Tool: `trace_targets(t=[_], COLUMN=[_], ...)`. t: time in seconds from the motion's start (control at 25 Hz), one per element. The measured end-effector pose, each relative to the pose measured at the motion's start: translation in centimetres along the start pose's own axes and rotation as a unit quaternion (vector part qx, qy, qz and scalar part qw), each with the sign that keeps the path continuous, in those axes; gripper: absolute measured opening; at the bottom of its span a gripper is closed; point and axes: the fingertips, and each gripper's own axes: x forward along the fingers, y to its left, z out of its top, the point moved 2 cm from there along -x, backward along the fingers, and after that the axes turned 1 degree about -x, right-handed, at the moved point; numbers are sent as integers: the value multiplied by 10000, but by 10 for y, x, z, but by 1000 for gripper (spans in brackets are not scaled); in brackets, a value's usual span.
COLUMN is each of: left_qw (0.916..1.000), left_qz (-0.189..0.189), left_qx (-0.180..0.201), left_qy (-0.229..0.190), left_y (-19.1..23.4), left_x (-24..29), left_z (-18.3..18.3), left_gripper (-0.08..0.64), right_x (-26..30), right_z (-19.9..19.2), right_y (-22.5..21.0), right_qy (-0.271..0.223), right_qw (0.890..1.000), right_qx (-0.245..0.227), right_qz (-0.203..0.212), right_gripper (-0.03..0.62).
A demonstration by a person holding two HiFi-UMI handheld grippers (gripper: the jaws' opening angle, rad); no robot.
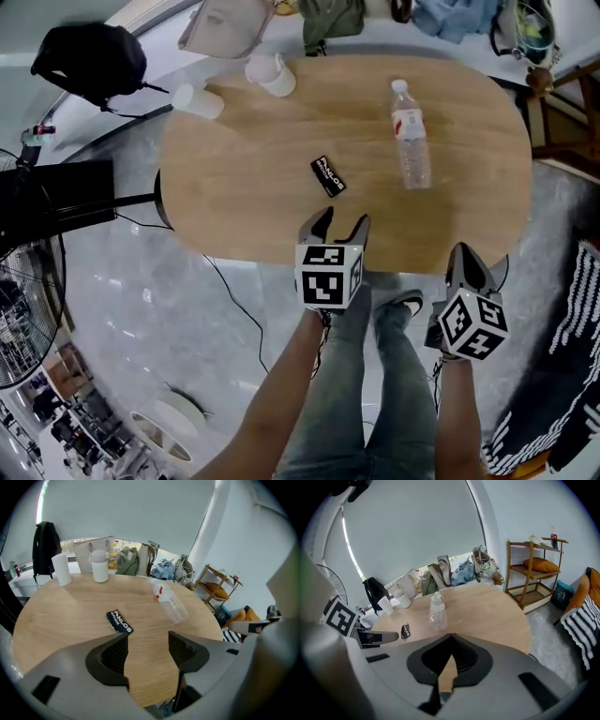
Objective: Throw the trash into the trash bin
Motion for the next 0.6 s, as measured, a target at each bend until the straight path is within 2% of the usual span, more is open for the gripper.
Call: trace_targets(t=[0.24, 0.6], left_qw=[9994, 9983], left_qz=[188, 208], left_qx=[-285, -542], left_qy=[-7, 75], left_y=[43, 59], left_x=[5, 26], left_z=[3, 5], left_gripper=[262, 262], right_x=[23, 39], right_z=[1, 6], right_y=[26, 31], right_qy=[177, 304], right_qw=[9996, 9993], right_qx=[-204, -215], right_qz=[100, -7], right_gripper=[6, 6])
